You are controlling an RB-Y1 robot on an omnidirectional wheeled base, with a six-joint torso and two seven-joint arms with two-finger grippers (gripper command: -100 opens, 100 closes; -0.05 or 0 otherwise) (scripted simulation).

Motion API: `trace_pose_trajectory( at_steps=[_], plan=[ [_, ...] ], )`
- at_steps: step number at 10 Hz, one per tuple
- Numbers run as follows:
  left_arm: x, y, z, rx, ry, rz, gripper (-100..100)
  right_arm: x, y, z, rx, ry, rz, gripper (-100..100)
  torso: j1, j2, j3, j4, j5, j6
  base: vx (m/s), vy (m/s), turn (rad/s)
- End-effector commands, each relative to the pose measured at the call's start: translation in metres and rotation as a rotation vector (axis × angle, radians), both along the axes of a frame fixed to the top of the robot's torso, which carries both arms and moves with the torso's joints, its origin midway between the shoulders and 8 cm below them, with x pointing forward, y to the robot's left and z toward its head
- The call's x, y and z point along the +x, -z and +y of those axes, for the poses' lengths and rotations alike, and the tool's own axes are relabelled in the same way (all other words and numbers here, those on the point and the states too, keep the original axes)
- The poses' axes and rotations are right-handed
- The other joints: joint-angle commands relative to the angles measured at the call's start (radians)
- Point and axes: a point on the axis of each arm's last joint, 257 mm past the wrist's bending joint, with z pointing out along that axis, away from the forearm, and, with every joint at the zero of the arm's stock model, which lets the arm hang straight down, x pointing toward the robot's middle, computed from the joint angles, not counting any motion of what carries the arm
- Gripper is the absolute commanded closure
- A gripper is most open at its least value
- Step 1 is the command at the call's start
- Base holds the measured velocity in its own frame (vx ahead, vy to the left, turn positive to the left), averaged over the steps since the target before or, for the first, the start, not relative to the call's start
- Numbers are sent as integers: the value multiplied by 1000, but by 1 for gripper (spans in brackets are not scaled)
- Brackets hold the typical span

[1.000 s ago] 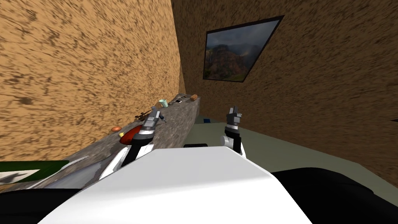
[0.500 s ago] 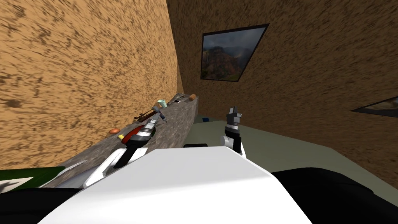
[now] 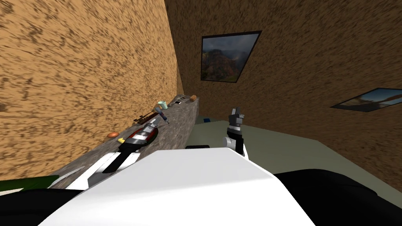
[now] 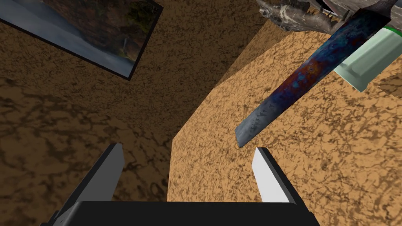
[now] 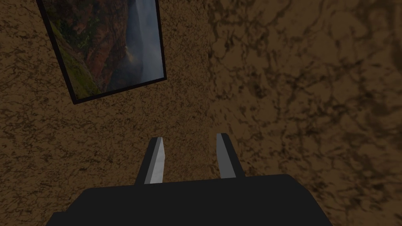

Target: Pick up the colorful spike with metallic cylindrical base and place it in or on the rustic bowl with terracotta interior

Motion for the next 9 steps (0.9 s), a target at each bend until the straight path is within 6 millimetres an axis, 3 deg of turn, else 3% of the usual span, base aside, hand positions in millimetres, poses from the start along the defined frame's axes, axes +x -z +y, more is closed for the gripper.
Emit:
trace_pose_trajectory(
  at_steps=[1, 4, 9],
  plan=[
    [-3, 12, 11, 66, -15, 40, -100, 0, 0, 0, 0, 0, 0, 0, 0, 0, 0, 0, 0, 0, 7, 39, -86],
    [-11, 32, 31, 180, -34, 109, -100, 0, 0, 0, 0, 0, 0, 0, -1, -3, -2, -1, 0, 0, 35, 22, -71],
    [-37, 71, 65, 407, -48, 245, -100, 0, 0, 0, 0, 0, 0, 0, -1, -9, -5, -2, 0, 0, 118, 24, -70]
  ],
)
